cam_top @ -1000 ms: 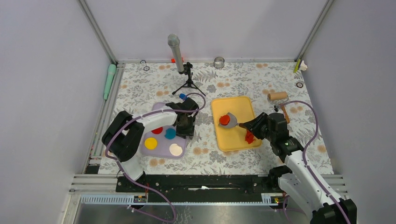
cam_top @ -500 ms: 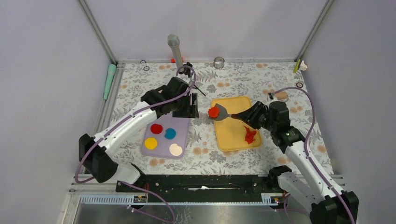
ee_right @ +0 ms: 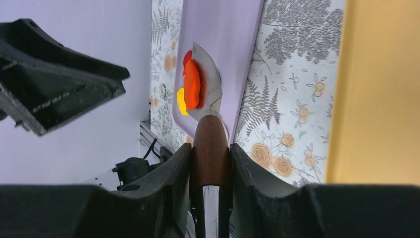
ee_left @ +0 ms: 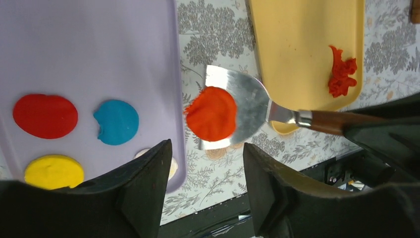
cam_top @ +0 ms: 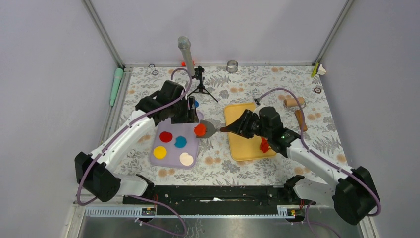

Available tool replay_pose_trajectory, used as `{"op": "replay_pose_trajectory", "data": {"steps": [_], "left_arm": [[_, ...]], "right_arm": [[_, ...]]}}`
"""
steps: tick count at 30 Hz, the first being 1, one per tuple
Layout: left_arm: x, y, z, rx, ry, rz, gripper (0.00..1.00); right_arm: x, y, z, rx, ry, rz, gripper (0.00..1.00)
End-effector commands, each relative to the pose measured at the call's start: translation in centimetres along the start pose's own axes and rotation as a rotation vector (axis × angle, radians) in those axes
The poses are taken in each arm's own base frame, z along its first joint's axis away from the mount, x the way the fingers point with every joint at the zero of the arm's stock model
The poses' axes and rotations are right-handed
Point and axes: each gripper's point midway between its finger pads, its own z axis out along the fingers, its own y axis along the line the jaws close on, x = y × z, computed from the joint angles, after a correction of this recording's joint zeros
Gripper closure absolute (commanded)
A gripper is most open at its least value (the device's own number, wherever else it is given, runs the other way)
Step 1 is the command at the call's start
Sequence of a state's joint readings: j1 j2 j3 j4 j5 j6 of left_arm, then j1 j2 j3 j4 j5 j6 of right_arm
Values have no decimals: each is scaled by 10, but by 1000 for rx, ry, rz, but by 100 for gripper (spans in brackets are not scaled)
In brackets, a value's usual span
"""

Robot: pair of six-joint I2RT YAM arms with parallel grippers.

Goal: Roll out the dumpling wrappers from the dough
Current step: Place the dumpling wrapper on the plate.

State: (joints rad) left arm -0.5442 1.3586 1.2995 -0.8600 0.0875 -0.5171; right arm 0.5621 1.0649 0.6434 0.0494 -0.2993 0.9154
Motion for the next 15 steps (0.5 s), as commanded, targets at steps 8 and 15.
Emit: {"op": "replay_pose_trajectory", "data": {"steps": [8,15], "left_arm": [[18,-23,22,223,-50,-104,46],[20,-28,45,281,-62,-156,56]], "right_arm": [[-12,26,57,-34,-77,-17,100],[-4,26,71,-33,-58,-6,100]]}}
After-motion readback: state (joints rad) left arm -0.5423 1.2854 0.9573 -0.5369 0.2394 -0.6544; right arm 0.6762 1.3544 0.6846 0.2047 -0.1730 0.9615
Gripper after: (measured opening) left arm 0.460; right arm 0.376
